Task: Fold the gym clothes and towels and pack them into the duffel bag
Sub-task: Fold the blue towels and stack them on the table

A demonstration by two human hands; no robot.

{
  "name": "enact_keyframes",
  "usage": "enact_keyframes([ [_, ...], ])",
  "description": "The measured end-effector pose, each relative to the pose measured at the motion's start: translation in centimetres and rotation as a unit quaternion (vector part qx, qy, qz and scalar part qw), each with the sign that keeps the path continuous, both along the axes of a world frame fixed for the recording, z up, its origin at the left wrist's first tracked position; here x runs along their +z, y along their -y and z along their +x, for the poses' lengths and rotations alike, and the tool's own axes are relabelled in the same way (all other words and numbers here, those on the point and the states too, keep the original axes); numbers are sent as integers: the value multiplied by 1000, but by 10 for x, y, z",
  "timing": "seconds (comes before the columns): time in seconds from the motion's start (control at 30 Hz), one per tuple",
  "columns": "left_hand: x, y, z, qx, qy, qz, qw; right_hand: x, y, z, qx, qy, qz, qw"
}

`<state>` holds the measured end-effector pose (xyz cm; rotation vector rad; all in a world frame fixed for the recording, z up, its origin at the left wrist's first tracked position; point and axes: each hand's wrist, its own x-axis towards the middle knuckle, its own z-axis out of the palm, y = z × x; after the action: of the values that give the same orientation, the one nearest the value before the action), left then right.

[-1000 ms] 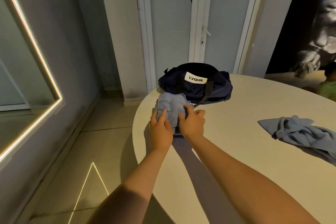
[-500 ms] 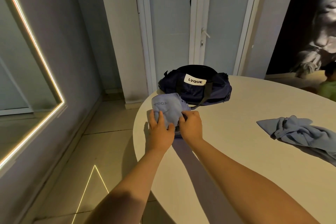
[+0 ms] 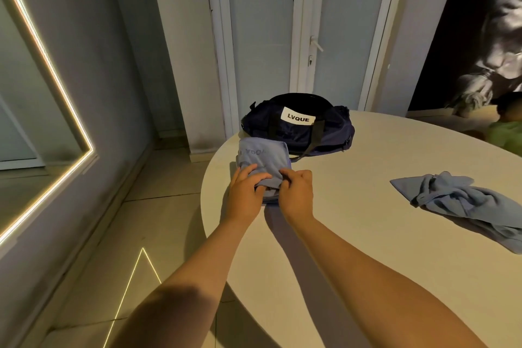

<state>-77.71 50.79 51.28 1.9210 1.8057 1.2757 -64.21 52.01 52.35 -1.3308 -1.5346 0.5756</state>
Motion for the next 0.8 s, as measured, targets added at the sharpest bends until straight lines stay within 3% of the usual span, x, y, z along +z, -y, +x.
enact_keyframes([
  [0.1,-1,1,-3,-5,-14,-42,999,-10,-3,4,56,31,-29,998],
  [0.23,2,12,-1,21,-97,-105,990,-9,-10,10,110,117,-94,982],
  [0.33,12,18,8,68,-150,-136,977,-4,-5,18,119,117,-86,982],
  [0.4,17,22,16,92,-157,-92,979,0,4,29,89,93,-75,989],
  [0.5,20,32,39,71,-173,90,978,-1,19,53,51,82,-86,992],
  [0.57,13,39,61,26,-109,116,987,-7,30,74,22,70,-100,992],
  [0.63,-1,49,88,-24,-2,21,999,-15,45,100,-11,65,-107,992],
  [0.7,-16,56,110,-44,44,-84,995,-25,58,127,-32,81,-107,990],
  [0.8,-35,66,144,-24,-92,-158,983,-38,77,168,-52,118,-110,986],
])
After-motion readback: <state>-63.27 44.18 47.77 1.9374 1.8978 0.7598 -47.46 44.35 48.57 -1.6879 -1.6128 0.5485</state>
